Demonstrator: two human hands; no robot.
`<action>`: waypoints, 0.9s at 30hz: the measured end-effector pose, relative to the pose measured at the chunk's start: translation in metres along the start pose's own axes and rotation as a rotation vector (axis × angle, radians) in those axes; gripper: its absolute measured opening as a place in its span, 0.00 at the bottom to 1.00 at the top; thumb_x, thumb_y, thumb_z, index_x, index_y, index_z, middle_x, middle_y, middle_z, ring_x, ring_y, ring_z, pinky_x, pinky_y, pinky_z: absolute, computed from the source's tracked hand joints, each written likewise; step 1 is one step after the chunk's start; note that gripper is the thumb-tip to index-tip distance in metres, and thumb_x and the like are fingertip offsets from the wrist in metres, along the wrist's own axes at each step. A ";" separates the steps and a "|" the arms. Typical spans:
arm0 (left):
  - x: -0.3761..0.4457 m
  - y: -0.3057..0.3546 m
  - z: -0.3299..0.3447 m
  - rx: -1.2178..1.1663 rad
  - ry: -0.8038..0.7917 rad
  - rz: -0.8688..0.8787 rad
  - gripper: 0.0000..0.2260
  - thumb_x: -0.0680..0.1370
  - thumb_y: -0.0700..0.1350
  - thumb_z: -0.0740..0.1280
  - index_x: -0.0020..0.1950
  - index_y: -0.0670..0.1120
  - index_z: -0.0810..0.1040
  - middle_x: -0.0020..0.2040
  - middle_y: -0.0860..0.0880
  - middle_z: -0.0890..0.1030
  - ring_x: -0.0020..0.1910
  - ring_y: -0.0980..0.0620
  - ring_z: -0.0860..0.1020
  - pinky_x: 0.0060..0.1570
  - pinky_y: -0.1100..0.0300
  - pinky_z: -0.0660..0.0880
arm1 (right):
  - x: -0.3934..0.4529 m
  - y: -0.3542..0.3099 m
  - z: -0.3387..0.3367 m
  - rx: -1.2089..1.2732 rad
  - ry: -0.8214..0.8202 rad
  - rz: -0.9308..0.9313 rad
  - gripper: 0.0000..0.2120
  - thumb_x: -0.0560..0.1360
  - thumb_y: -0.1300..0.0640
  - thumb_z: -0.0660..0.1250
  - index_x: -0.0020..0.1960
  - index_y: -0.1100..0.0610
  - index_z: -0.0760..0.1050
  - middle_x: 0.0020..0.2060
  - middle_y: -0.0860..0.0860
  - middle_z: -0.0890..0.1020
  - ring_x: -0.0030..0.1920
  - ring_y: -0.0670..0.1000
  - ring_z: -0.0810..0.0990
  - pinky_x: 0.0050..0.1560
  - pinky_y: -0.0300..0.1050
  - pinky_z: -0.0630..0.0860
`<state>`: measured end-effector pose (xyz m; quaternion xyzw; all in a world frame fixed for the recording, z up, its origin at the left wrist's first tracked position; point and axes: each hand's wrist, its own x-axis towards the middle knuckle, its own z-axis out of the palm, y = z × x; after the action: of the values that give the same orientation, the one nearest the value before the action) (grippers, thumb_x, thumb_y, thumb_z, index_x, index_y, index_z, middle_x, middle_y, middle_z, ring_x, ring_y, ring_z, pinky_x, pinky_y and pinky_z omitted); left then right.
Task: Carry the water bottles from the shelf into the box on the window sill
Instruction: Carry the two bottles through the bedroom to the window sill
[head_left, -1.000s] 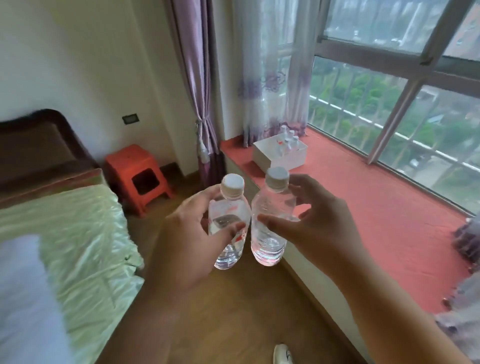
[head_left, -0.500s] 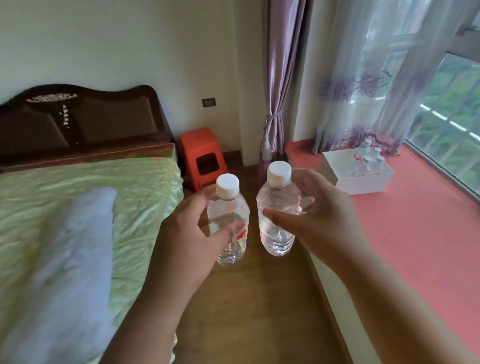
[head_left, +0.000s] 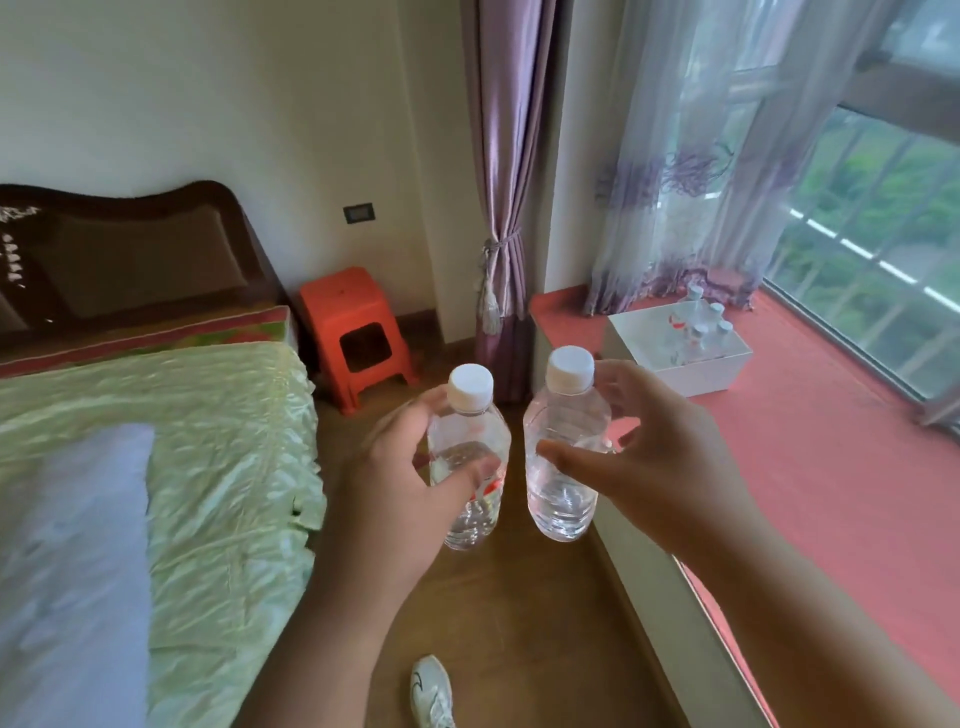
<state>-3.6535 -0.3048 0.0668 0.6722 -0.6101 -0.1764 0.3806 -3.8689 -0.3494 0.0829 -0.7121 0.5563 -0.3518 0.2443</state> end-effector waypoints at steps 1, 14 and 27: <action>0.014 -0.002 0.004 -0.008 -0.018 0.026 0.29 0.69 0.60 0.77 0.69 0.64 0.72 0.62 0.65 0.78 0.59 0.62 0.77 0.56 0.61 0.77 | 0.009 0.001 0.001 -0.016 0.018 0.022 0.32 0.63 0.41 0.81 0.63 0.37 0.72 0.53 0.33 0.81 0.52 0.39 0.80 0.47 0.42 0.79; 0.204 -0.045 -0.006 -0.091 -0.168 0.258 0.29 0.69 0.57 0.78 0.69 0.62 0.74 0.60 0.66 0.77 0.56 0.74 0.72 0.49 0.83 0.65 | 0.131 -0.021 0.057 -0.084 0.243 0.161 0.30 0.63 0.44 0.81 0.59 0.34 0.72 0.49 0.29 0.79 0.49 0.36 0.78 0.45 0.37 0.74; 0.312 -0.102 -0.007 -0.033 -0.119 0.133 0.30 0.69 0.62 0.76 0.69 0.65 0.72 0.61 0.66 0.78 0.60 0.65 0.76 0.56 0.63 0.76 | 0.271 -0.007 0.120 -0.054 0.118 0.112 0.31 0.62 0.41 0.80 0.61 0.37 0.72 0.50 0.35 0.82 0.48 0.40 0.79 0.49 0.47 0.79</action>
<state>-3.5184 -0.6041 0.0682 0.6121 -0.6719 -0.2007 0.3655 -3.7358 -0.6146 0.0739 -0.6643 0.6180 -0.3636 0.2112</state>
